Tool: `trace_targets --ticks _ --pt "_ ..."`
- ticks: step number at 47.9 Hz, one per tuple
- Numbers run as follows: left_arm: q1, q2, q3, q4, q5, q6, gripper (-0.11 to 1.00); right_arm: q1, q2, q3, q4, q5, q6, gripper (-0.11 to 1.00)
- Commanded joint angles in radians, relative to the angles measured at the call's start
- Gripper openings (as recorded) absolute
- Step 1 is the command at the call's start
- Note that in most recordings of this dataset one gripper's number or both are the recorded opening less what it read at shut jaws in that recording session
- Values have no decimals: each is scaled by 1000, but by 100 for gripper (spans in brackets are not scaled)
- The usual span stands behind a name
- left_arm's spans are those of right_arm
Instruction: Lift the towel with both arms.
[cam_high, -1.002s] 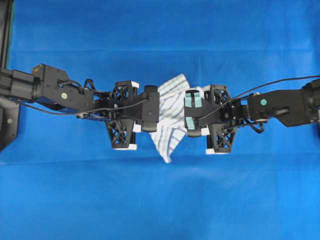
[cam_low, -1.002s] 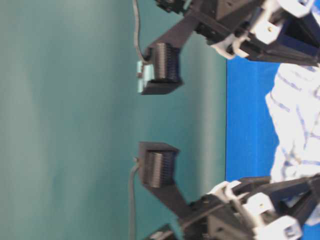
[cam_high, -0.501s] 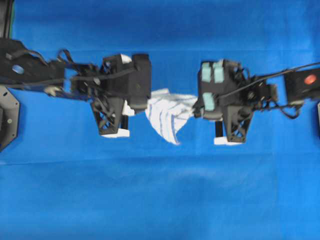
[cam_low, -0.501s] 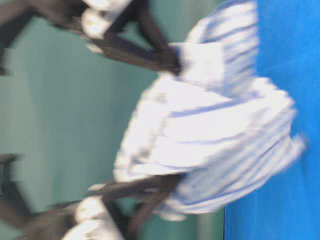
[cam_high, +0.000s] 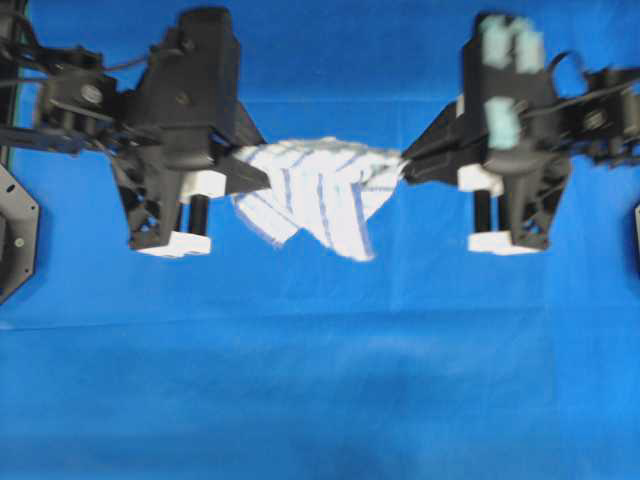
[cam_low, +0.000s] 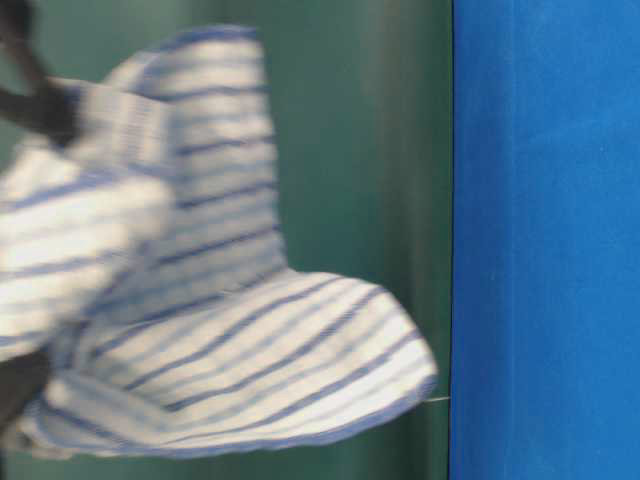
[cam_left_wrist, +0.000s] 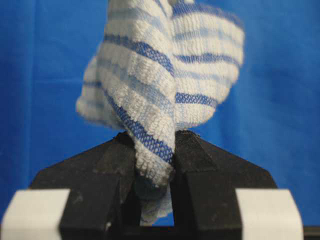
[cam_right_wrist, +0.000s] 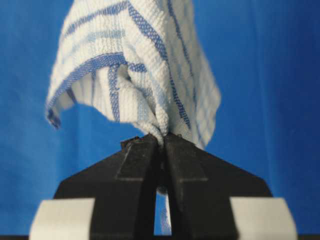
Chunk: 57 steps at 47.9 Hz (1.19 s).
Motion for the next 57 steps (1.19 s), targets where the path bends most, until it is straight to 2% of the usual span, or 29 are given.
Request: trace_targets --ticks 1,16,43,45,47,52,54,57 --pt "-2 -29 -63 -2 37 -2 8 6 -35 -72 -3 46 -2 5" --pt "-2 -49 -190 0 138 -2 8 12 -94 -186 -3 178 -2 5" --pt "-8 -31 -187 0 138 0 9 9 -49 -187 -3 166 -15 5" --pt "-8 -31 -186 0 138 0 14 3 -41 -187 -3 150 -21 5" --pt "-8 -34 -183 3 137 0 24 0 -34 -189 -3 138 -25 6" --pt "-8 -38 -176 3 133 0 57 -5 -15 -192 -3 126 -29 6" --pt "-8 -40 -175 3 135 0 69 -5 -11 -192 -3 126 -28 13" --pt "-8 -41 -172 3 135 -2 84 -3 -6 -192 -3 127 -28 34"
